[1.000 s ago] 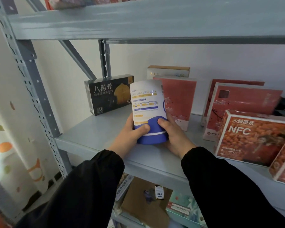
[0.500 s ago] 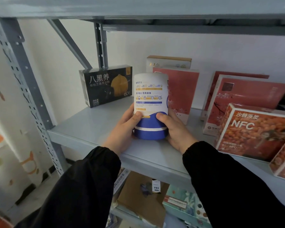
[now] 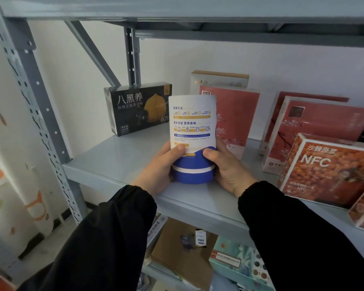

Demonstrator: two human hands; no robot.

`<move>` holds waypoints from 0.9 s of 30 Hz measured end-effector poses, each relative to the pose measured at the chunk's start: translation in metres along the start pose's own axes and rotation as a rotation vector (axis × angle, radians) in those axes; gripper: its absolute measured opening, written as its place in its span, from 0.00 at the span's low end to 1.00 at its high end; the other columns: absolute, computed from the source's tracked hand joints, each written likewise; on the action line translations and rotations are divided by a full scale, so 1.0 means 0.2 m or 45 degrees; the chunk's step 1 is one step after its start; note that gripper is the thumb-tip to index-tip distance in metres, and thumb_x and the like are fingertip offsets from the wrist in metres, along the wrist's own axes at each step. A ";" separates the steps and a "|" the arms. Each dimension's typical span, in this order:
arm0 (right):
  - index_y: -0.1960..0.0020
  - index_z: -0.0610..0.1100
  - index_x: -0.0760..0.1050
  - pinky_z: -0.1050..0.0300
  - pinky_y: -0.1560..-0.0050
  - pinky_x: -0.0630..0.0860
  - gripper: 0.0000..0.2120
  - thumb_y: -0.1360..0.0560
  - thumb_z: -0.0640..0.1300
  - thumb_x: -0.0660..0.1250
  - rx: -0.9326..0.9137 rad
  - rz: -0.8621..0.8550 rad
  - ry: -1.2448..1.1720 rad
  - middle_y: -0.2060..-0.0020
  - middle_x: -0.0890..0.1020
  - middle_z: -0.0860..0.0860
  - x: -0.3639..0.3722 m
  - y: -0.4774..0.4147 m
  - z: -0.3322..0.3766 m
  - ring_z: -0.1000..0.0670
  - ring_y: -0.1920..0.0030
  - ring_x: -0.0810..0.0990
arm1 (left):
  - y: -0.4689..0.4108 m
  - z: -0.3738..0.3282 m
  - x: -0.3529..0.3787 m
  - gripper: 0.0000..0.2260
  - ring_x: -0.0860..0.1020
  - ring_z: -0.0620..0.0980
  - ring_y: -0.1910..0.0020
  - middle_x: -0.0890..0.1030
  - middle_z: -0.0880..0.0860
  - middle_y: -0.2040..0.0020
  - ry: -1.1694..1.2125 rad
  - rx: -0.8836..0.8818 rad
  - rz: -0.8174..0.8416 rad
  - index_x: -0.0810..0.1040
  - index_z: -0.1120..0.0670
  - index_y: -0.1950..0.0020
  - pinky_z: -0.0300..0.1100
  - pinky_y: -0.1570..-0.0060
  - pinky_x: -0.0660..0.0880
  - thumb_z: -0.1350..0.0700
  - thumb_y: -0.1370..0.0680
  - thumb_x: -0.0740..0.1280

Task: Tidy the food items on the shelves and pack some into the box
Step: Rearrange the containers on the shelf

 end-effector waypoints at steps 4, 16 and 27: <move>0.30 0.54 0.74 0.46 0.36 0.79 0.26 0.27 0.47 0.73 -0.014 -0.138 0.049 0.40 0.86 0.53 -0.06 -0.01 0.02 0.49 0.39 0.84 | -0.01 0.00 -0.03 0.30 0.82 0.56 0.36 0.83 0.56 0.34 0.039 0.027 -0.094 0.75 0.55 0.28 0.54 0.38 0.79 0.45 0.27 0.76; 0.34 0.56 0.78 0.33 0.29 0.73 0.15 0.18 0.43 0.69 -0.018 -0.256 -0.030 0.38 0.85 0.52 -0.10 -0.03 0.03 0.50 0.37 0.83 | -0.03 0.04 -0.20 0.24 0.79 0.63 0.33 0.84 0.58 0.37 0.287 -0.039 -0.508 0.74 0.56 0.27 0.69 0.35 0.75 0.42 0.18 0.65; 0.30 0.50 0.75 0.52 0.46 0.83 0.51 0.50 0.54 0.90 -0.019 -0.102 -0.219 0.39 0.84 0.43 -0.05 -0.02 0.03 0.44 0.42 0.86 | -0.02 0.02 -0.18 0.28 0.80 0.64 0.34 0.82 0.61 0.34 0.259 -0.053 -0.463 0.72 0.57 0.26 0.70 0.34 0.74 0.42 0.20 0.68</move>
Point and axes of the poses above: each hand's wrist, its own y-axis away from the middle knuckle, its own x-axis out of the palm, z = x × y, the point moved 10 cm from there along -y, towards the middle knuckle
